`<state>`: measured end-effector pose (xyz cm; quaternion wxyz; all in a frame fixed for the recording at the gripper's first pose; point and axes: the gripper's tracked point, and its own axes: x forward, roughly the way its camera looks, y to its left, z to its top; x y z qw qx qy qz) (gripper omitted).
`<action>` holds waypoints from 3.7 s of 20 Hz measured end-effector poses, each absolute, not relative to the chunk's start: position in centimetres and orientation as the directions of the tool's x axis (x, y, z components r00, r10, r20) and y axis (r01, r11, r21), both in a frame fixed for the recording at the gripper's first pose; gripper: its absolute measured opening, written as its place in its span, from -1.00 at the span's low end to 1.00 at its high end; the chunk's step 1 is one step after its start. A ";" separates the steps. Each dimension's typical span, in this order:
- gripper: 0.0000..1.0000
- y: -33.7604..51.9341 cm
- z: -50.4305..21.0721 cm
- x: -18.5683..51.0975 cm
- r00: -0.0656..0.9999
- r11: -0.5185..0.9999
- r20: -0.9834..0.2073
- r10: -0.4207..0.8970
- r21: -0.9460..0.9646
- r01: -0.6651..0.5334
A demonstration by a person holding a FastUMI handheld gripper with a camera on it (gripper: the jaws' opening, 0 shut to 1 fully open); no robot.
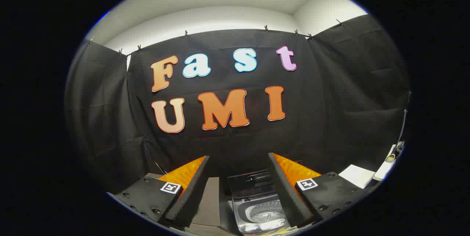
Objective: Put the clothes into the washing machine and then close the washing machine lid.
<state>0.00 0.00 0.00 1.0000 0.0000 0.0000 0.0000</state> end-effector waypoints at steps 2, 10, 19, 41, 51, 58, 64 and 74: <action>0.97 0.1 0.0 0.1 1.000 1.000 -0.002 0.000 0.000 0.000; 0.97 0.1 -0.1 0.4 1.000 1.000 -0.004 -0.002 0.000 0.002; 0.97 0.6 -0.1 0.4 1.000 1.000 -0.007 0.002 -0.002 -0.002; 0.97 18.5 -10.0 3.5 0.947 0.961 -0.194 0.255 -0.061 -0.271; 0.98 25.2 -19.6 3.6 0.882 0.938 -0.372 0.289 -0.073 -0.339; 0.98 26.4 -24.2 4.7 0.864 0.945 -0.446 0.234 -0.105 -0.310; 0.94 26.1 -27.2 5.4 0.851 0.941 -0.498 0.165 -0.179 -0.287; 0.18 25.7 -27.7 4.9 0.836 0.950 -0.524 0.164 -0.144 -0.277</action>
